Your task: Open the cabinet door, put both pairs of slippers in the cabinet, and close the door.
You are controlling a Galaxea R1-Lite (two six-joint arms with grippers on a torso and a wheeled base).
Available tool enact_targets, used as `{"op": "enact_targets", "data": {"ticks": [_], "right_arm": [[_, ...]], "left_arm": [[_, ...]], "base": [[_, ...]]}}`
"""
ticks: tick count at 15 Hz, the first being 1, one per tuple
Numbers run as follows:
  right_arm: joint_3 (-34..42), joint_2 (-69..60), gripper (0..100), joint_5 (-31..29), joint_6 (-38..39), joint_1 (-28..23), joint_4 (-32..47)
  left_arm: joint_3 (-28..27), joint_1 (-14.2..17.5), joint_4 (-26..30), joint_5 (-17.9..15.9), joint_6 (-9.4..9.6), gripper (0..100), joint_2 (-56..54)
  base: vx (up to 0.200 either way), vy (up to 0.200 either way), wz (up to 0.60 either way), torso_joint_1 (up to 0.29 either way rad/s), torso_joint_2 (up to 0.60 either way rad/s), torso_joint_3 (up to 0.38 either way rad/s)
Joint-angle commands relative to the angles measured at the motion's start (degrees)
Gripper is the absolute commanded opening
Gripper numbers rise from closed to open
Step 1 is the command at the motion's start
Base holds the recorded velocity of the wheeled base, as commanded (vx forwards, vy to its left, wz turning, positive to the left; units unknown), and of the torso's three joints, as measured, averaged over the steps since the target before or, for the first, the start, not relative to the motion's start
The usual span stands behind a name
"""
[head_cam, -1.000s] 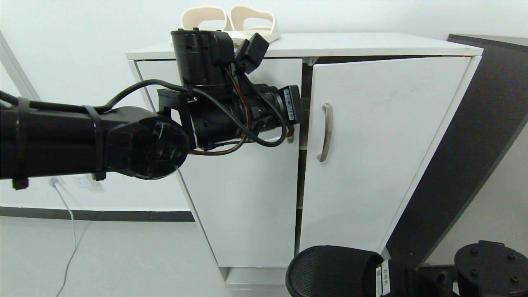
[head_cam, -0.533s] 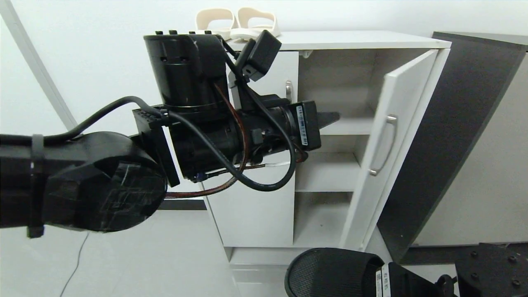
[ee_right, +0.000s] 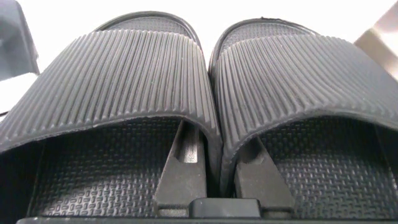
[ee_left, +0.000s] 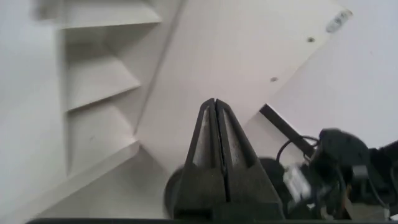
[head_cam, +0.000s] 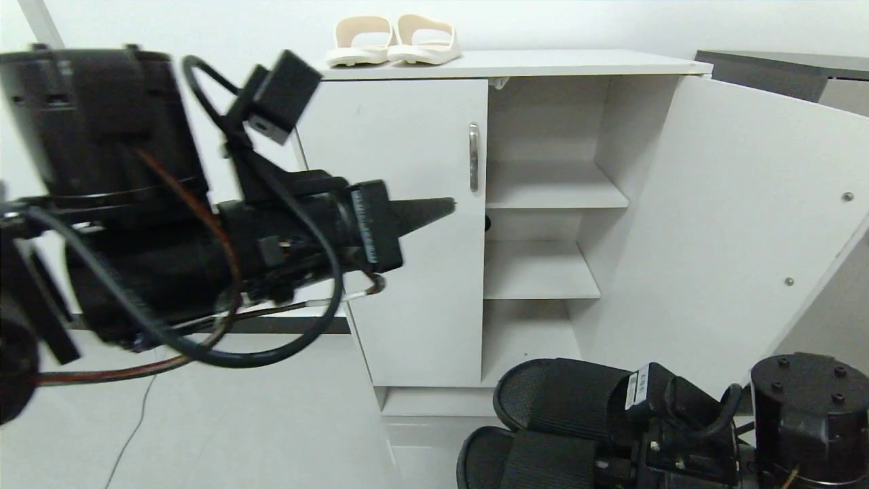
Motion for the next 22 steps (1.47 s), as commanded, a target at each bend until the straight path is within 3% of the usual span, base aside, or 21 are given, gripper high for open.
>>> {"op": "enact_targets", "data": {"ticks": [1,3,4,5,6,7,9,13,14,16,18,20,21,22], "right_arm": [[-0.74,0.45,0,0.1,0.06,-1.99,0.0],[-1.54,1.94,0,0.02,1.29,-2.86,-0.09],[-2.06,2.29,0,0.02,1.9,-3.39,-0.09],[-2.33,2.38,0,-0.16,2.17,-3.83,-0.09],[-2.41,2.38,0,-0.25,2.25,-4.1,-0.09],[-2.59,2.29,0,-0.34,2.25,-4.27,-0.09],[-2.59,2.29,0,-0.34,2.25,-4.97,-0.09],[-2.59,2.12,0,-1.74,2.34,-5.59,-0.09],[-2.68,2.21,0,-2.01,2.78,-5.59,-0.09],[-4.26,3.61,0,-6.05,7.26,-5.41,0.0],[-5.49,6.51,0,-13.17,12.01,-4.53,-0.09],[-7.42,8.8,0,-23.36,19.92,-0.93,-0.35],[-7.95,9.32,0,-28.02,22.73,1.44,-1.15],[-10.85,12.49,0,-38.3,28.09,5.84,-2.2]], "left_arm": [[12.45,1.21,9.11,4.03,1.46,0,-23.41],[16.67,2.88,20.27,10.09,5.68,0,-35.54],[19.04,8.15,24.4,10.8,8.14,0,-41.34],[20.89,12.55,26.86,11.15,9.37,0,-45.82],[22.3,14.75,28.18,11.5,9.63,0,-48.64],[26.07,20.55,30.9,14.75,11.3,0,-56.19],[33.02,27.31,31.43,19.41,13.68,0,-64.02],[47.96,37.42,31.26,21.08,16.14,0,-78.17],[49.81,38.3,30.99,20.99,16.4,0,-79.49],[55.78,38.74,23.96,20.2,16.4,0,-81.07],[55.87,38.74,24.75,13.43,17.02,0,-81.07],[55.87,38.74,24.84,11.76,19.65,0,-81.07],[55.87,38.74,24.93,11.68,19.48,0,-81.07],[55.87,38.74,24.93,11.76,19.04,0,-81.07]], "base": [[0.0,0.0,0.0,0.0,0.0,0.0],[0.0,0.0,0.0,0.0,0.0,0.0],[0.0,0.0,0.0,0.0,0.0,0.0],[0.0,0.0,0.0,0.0,0.0,0.0],[0.0,0.0,0.0,0.0,0.0,0.0],[0.0,0.0,0.0,0.0,0.0,0.0],[0.0,0.0,0.0,0.0,0.0,0.0],[0.0,0.0,0.0,0.0,0.0,0.0],[0.0,0.0,0.0,0.0,0.0,0.0],[0.0,0.0,0.0,0.0,0.0,0.0],[0.0,0.0,0.0,0.0,0.0,0.0],[0.0,0.0,0.0,0.0,0.0,0.0],[0.0,0.0,0.0,0.0,0.0,0.0],[0.0,0.0,0.0,0.0,0.0,0.0]]}}
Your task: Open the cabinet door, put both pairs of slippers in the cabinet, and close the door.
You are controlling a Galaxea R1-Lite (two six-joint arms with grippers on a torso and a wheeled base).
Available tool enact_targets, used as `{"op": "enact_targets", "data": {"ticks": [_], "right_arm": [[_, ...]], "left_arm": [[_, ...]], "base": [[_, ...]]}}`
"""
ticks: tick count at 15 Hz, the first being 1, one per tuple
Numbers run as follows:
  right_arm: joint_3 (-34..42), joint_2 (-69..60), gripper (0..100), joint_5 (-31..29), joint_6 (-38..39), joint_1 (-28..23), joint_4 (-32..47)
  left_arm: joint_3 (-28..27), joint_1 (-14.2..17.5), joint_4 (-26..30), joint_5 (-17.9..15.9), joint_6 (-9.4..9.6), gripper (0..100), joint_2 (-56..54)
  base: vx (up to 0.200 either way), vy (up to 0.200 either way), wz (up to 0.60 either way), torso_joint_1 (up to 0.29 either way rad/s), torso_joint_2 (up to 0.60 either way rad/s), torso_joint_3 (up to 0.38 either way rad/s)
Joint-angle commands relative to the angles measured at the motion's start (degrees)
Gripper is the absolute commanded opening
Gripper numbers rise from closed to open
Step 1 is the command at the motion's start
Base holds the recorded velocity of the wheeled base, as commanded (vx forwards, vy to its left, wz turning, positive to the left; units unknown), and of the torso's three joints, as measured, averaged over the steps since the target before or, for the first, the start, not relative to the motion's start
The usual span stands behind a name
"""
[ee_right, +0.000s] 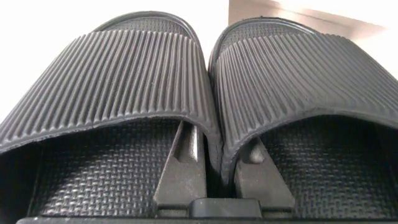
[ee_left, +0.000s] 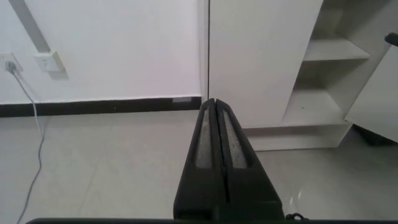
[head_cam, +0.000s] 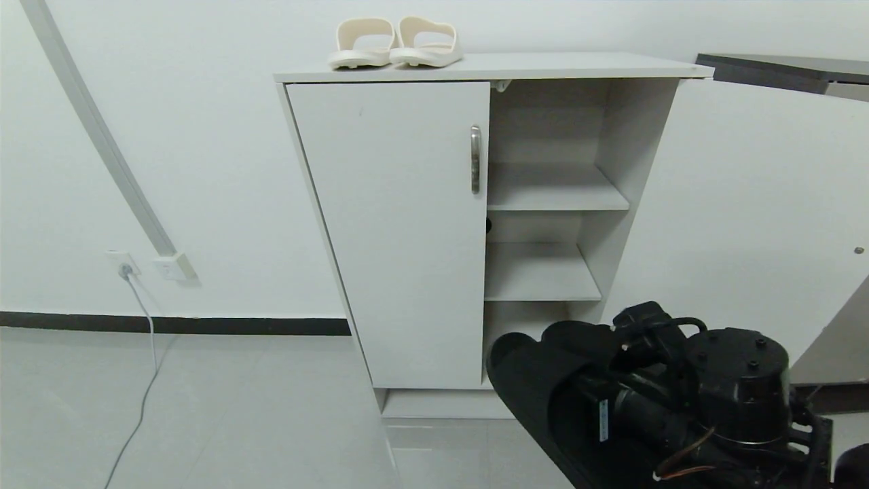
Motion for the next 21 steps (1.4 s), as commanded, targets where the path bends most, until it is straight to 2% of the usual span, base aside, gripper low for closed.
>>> {"op": "enact_targets", "data": {"ticks": [1,2,4,6,13,17,19,21], "right_arm": [[-5.85,7.61,0,-11.35,5.65,6.36,-0.79],[-6.82,9.19,0,-13.99,6.01,6.8,-0.87],[-14.55,18.77,0,-24.98,6.89,6.71,-1.14],[-19.3,23.34,0,-29.11,7.5,5.4,-1.14],[-22.81,29.84,0,-29.2,7.24,0.74,-1.31],[-28.0,34.41,0,-28.05,5.48,0.47,-1.93],[-31.34,36.7,0,-25.15,3.02,0.56,-5.44],[-34.41,38.46,0,-24.8,1.26,0.47,-6.15]], "left_arm": [[0.05,0.02,0.01,-0.01,-1.12,0,-0.21],[0.05,0.02,-0.08,-0.01,-1.39,0,-0.21],[0.05,0.02,-0.08,-0.01,-1.39,0,-0.21],[0.05,0.02,-0.08,-0.01,-1.3,0,-0.21],[0.05,0.02,-0.08,-0.1,-1.39,0,-0.21],[0.05,0.02,-0.08,-0.1,-1.39,0,-0.21],[0.05,0.02,-0.08,-0.1,-1.39,0,-0.21],[0.05,0.02,-0.08,-0.1,-1.39,0,-0.21]], "base": [[0.0,0.0,0.0,0.0,0.0,0.0],[0.0,0.0,0.0,0.0,0.0,0.0],[0.0,0.0,0.0,0.0,0.0,0.0],[0.0,0.0,0.0,0.0,0.0,0.0],[0.0,-0.2,0.0,0.007,0.0,0.002],[0.0,0.0,0.0,0.0,0.0,0.0],[0.0,0.0,0.0,0.0,0.0,0.0],[0.0,0.0,0.0,0.0,0.0,0.0]]}}
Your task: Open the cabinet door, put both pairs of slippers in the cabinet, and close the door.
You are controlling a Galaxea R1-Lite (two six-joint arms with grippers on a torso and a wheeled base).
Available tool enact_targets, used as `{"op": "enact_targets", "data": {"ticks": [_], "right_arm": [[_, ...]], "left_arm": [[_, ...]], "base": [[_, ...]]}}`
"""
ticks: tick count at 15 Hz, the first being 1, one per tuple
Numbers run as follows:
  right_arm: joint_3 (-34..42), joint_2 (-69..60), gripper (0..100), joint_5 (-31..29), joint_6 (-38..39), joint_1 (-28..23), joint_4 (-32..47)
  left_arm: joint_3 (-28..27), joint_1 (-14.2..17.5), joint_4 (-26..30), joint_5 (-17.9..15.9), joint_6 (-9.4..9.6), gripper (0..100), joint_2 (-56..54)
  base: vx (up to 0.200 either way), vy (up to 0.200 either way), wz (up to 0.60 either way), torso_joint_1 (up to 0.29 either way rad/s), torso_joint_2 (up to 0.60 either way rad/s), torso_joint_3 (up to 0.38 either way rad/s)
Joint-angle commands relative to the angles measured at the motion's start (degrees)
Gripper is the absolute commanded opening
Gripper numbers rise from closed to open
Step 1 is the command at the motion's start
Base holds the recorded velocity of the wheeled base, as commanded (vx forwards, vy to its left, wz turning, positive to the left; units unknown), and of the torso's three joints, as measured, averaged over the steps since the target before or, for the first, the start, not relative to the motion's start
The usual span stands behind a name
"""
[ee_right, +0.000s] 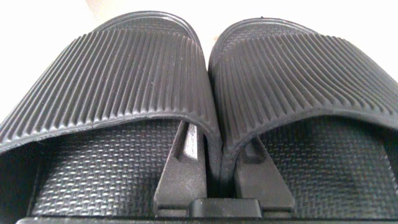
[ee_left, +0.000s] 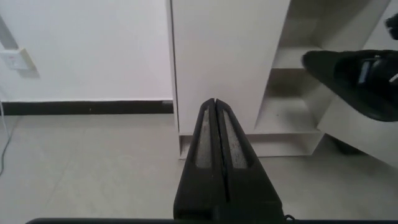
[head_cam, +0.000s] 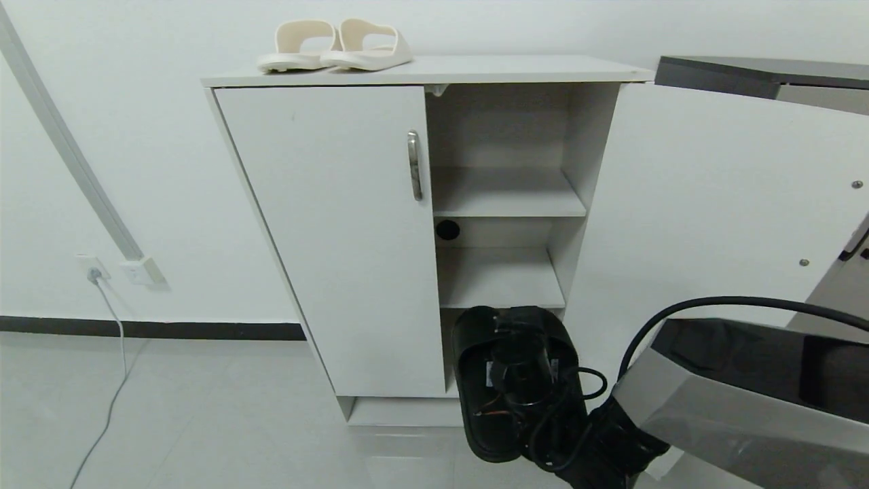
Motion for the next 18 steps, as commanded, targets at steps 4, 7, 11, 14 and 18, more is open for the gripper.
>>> {"op": "enact_targets", "data": {"ticks": [4,7,11,14,18], "right_arm": [[-5.24,4.35,0,1.91,-0.34,-0.11,-0.09],[-5.95,5.05,0,1.91,-0.51,-0.11,-0.09],[-6.04,5.32,0,1.74,-0.43,-0.2,-0.17],[-6.04,5.23,0,1.65,-0.51,-0.55,-0.17],[-6.04,5.23,0,1.39,-0.95,-0.46,-0.26]], "left_arm": [[0.0,-0.01,0.01,0.02,-0.02,0,0.16],[0.0,-0.01,0.01,0.02,-0.02,0,0.16],[0.0,-0.01,0.01,0.11,-0.2,0,0.16],[0.0,-0.01,0.01,0.11,-0.11,0,0.16],[0.0,-0.01,0.01,0.11,-0.02,0,0.16]], "base": [[0.0,0.0,0.0,0.0,0.0,0.0],[0.0,0.0,0.0,0.0,0.0,0.0],[0.15,0.0,0.0,0.003,0.0,0.002],[0.0,0.0,0.0,0.0,0.0,0.0],[0.0,0.0,0.0,0.0,0.0,0.0]]}}
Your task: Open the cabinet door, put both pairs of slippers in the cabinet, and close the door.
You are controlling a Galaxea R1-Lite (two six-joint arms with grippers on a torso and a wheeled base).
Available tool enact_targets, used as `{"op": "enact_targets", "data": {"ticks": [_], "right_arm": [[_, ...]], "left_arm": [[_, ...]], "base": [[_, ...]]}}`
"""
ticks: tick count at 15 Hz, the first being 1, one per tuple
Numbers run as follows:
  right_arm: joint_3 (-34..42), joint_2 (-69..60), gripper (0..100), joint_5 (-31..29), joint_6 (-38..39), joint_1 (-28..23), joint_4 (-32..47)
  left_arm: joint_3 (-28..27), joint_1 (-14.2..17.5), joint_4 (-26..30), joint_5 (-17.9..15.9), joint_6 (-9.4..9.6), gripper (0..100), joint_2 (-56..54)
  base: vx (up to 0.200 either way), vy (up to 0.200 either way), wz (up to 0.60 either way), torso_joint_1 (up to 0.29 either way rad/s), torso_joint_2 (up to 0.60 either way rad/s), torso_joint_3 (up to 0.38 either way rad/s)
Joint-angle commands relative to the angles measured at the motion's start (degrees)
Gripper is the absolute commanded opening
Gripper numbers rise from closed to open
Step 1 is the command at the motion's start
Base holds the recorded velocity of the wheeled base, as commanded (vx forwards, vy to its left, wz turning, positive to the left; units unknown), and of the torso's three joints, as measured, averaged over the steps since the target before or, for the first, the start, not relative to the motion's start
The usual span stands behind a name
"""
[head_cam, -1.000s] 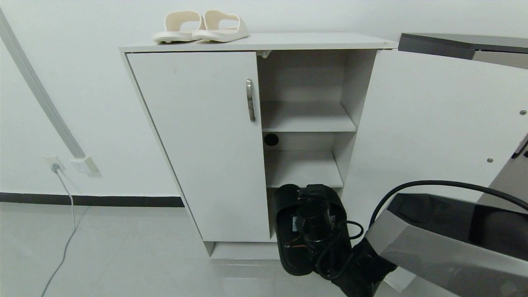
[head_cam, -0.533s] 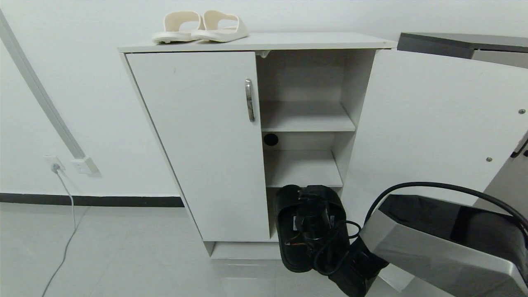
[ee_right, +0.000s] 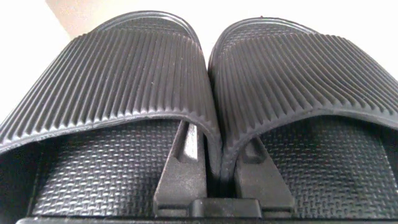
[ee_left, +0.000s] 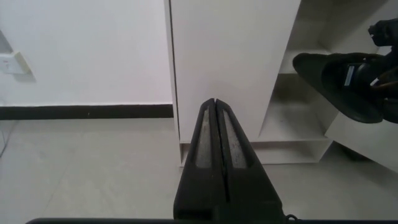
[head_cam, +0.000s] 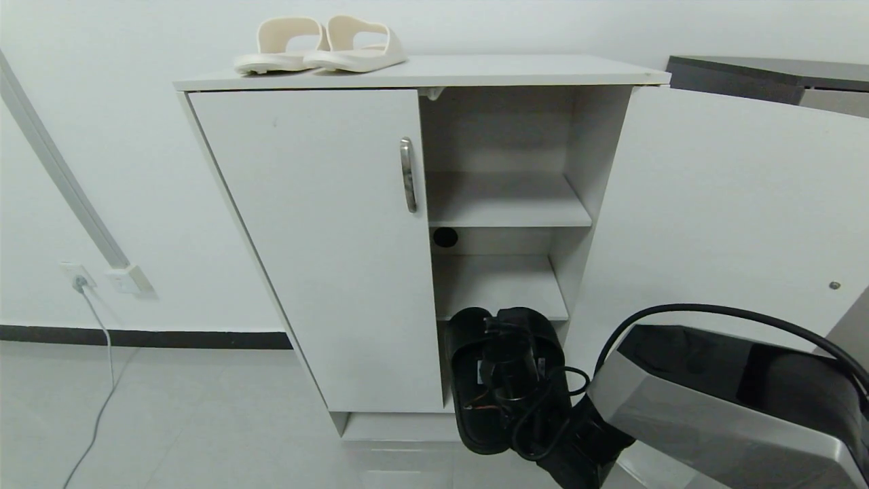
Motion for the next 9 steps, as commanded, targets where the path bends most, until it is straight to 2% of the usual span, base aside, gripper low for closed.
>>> {"op": "enact_targets", "data": {"ticks": [1,9], "right_arm": [[-0.08,-0.17,0,-0.09,0.0,-0.07,0.01],[0.27,-0.17,0,-0.62,-0.71,-0.16,-0.78]], "left_arm": [[0.0,0.02,-0.02,-0.01,-0.06,0,0.11],[0.0,0.02,-0.02,-0.01,-0.06,0,0.11]], "base": [[0.0,0.0,0.0,0.0,0.0,0.0],[0.0,0.0,0.0,-0.001,0.0,-0.011]]}}
